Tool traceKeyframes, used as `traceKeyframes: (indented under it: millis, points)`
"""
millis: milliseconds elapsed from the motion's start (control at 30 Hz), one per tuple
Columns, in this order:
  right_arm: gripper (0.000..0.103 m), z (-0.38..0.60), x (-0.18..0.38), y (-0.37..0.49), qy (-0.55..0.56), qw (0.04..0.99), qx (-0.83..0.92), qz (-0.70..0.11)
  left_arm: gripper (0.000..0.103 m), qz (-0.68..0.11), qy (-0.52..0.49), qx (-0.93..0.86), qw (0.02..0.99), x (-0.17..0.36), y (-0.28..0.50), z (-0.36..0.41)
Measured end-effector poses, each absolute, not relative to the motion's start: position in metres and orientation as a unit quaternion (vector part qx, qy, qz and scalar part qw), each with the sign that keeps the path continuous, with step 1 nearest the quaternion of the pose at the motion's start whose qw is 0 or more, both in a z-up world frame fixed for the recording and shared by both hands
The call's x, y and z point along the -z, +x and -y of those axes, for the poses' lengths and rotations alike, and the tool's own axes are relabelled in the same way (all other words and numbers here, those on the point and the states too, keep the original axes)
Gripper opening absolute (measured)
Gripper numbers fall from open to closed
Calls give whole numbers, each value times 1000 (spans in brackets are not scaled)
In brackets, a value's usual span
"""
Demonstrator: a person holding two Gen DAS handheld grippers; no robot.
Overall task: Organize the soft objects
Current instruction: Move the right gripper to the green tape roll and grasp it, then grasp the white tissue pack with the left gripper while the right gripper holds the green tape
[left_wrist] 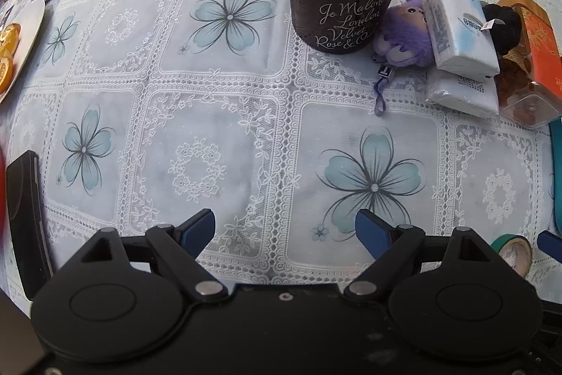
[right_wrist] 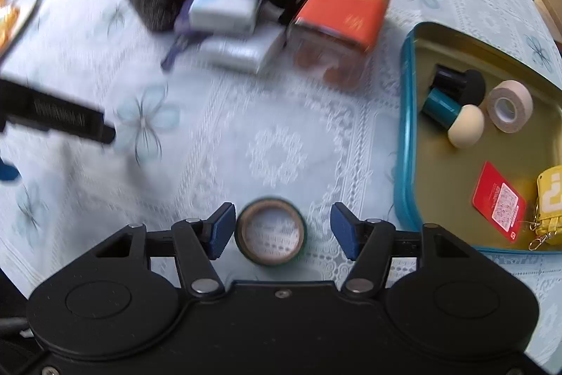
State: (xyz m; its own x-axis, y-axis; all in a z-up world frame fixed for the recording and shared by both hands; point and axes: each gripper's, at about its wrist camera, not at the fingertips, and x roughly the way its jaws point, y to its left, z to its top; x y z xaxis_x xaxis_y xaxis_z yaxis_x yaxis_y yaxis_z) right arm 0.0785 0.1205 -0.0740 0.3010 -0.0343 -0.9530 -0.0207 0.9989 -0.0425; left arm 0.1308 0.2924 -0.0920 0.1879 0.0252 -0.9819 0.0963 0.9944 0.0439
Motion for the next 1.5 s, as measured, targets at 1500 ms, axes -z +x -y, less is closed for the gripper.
traceKeyframes:
  millis: [1500]
  points:
    - [48, -90, 76, 83, 7, 805, -19, -593, 75, -571, 82, 95, 811, 69, 230, -155]
